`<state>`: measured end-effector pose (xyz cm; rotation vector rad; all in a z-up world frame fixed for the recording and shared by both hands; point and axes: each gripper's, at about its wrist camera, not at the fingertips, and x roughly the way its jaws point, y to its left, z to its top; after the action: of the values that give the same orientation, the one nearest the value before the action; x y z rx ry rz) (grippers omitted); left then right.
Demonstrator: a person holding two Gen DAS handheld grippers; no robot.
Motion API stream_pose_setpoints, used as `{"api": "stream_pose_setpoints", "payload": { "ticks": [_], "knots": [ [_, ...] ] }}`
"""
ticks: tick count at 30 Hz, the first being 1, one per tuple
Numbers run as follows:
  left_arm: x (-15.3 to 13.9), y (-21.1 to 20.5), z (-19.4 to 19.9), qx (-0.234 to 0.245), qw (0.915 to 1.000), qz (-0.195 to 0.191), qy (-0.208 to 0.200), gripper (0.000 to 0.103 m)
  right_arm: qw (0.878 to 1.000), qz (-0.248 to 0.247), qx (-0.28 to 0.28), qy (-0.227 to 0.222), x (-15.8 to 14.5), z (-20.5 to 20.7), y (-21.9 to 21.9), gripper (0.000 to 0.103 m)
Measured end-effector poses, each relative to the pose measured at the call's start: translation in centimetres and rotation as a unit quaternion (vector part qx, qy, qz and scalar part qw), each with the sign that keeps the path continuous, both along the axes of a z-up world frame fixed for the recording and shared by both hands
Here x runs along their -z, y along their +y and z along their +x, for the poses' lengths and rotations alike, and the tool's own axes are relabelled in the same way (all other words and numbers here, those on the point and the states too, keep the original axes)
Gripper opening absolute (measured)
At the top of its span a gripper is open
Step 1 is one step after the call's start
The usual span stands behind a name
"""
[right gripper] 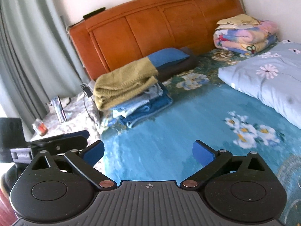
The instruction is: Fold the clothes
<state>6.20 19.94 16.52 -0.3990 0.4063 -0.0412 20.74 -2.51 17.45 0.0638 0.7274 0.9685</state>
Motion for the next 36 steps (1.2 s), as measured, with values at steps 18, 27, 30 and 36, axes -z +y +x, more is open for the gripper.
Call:
{"api": "stream_pose_setpoints", "payload": {
  "ticks": [18, 27, 30, 36],
  "knots": [
    [6.1, -8.8, 0.5, 0.063, 0.9968, -0.019, 0.047, 0.101, 0.996, -0.038, 0.075, 0.017, 6.6, -4.7, -9.3, 0.102],
    [9.2, -12.5, 0.6, 0.076, 0.9939, -0.006, 0.08, 0.101, 0.992, -0.05, 0.11, 0.037, 10.3, -6.7, -13.2, 0.103],
    [10.1, -13.7, 0.8, 0.08, 0.9929, 0.007, 0.088, 0.101, 0.99, -0.053, 0.125, 0.045, 11.4, -7.2, -14.5, 0.103],
    [11.8, -15.7, 1.0, 0.081, 0.991, 0.034, 0.101, 0.101, 0.985, -0.067, 0.149, 0.052, 13.5, -8.2, -16.3, 0.103]
  ]
}}
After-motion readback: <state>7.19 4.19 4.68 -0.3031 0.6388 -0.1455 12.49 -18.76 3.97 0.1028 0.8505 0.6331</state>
